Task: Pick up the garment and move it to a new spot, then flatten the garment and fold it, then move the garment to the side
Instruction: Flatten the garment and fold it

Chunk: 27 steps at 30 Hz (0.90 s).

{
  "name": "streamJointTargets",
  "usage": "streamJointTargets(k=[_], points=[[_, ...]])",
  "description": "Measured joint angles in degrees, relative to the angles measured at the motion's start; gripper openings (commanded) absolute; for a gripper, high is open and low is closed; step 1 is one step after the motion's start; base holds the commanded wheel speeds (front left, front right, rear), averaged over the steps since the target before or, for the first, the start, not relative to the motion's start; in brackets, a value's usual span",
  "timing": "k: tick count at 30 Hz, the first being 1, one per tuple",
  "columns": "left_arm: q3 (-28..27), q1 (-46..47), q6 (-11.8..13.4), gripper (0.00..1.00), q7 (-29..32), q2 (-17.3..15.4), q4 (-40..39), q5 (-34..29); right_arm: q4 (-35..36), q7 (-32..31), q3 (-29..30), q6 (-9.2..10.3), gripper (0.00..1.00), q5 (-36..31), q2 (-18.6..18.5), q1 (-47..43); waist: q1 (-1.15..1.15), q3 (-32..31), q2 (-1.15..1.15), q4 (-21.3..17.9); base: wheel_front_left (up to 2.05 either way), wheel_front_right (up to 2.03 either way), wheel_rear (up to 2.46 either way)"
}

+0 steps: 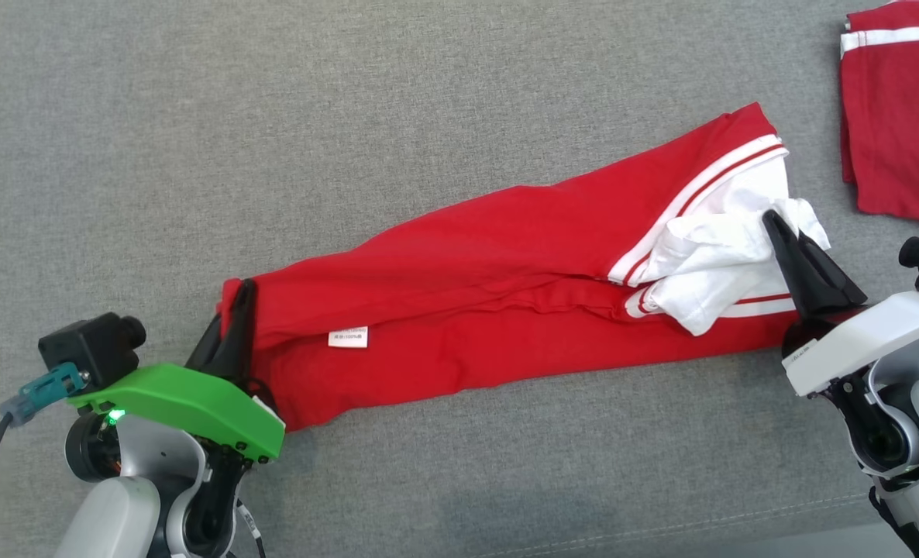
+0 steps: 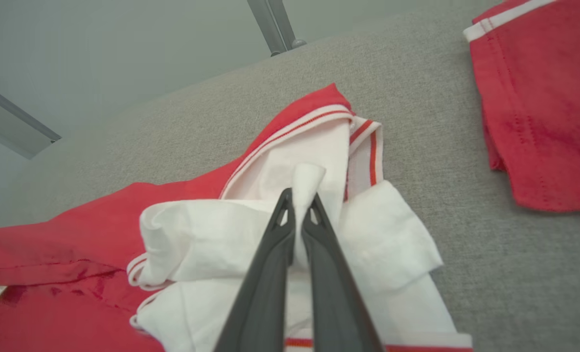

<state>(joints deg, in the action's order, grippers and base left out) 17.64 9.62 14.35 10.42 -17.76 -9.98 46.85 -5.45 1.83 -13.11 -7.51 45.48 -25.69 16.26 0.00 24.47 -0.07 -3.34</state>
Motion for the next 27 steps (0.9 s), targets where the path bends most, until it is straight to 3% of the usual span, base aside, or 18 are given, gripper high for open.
streamJointTargets(k=[9, 12, 13, 14, 15, 16, 21, 27], points=[[-1.59, -0.87, -0.91, 0.00, -0.92, 0.10, 0.64, 2.18, 3.08, -0.34, 2.49, 0.00, 0.00, -0.56, 1.07, -1.84, 0.00, -1.64, 0.00, 0.21, 0.00, 0.00, 0.00], [0.46, -1.44, -2.01, 0.00, -0.94, -1.93, 3.09, -0.77, 1.43, -1.45, 2.11, 0.00, 0.00, -2.80, 1.19, -3.15, 0.00, -2.01, 0.00, 0.22, 0.00, 0.00, 0.00], [0.93, -1.47, -2.10, 0.20, -1.31, -2.19, 4.13, -1.44, 0.48, -1.82, 1.64, 0.00, 0.00, -4.66, 1.13, -3.21, 0.00, -2.06, 0.00, 0.20, 0.00, 0.00, 0.00], [1.26, -1.51, -2.23, 0.84, -1.94, -2.03, 5.31, -1.66, -0.46, -1.80, 1.23, 0.00, 0.17, -6.26, 1.24, -3.22, 0.00, -2.17, 0.00, 0.17, 0.00, 0.00, 0.00], [1.53, -1.54, -2.30, 1.00, -2.80, -1.72, 6.44, -1.98, -1.48, -1.66, 1.18, 0.00, 0.49, -7.34, 1.71, -3.20, 0.00, -2.32, 0.00, 0.13, 0.00, 0.00, 0.00], [2.03, -1.54, -2.61, 1.00, -3.67, -1.59, 7.56, -3.07, -2.57, -1.36, 1.11, 0.00, 1.00, -8.26, 2.31, -3.19, 0.00, -2.49, 0.00, 0.10, 0.00, 0.00, 0.00], [2.67, -2.28, -1.87, 1.00, -8.81, -1.21, 13.74, -6.71, -7.30, 0.01, 2.11, 0.00, 1.00, -13.89, 3.35, -3.08, 0.00, -3.80, 0.00, 0.14, 0.00, 0.00, 0.00], [2.23, -5.36, 0.09, 1.00, -21.81, -0.57, 17.50, -12.59, -7.86, 1.90, 6.99, 0.00, 1.00, -16.39, 4.04, -5.22, 0.00, -6.44, 0.00, 0.35, 0.00, 0.00, 0.00]])
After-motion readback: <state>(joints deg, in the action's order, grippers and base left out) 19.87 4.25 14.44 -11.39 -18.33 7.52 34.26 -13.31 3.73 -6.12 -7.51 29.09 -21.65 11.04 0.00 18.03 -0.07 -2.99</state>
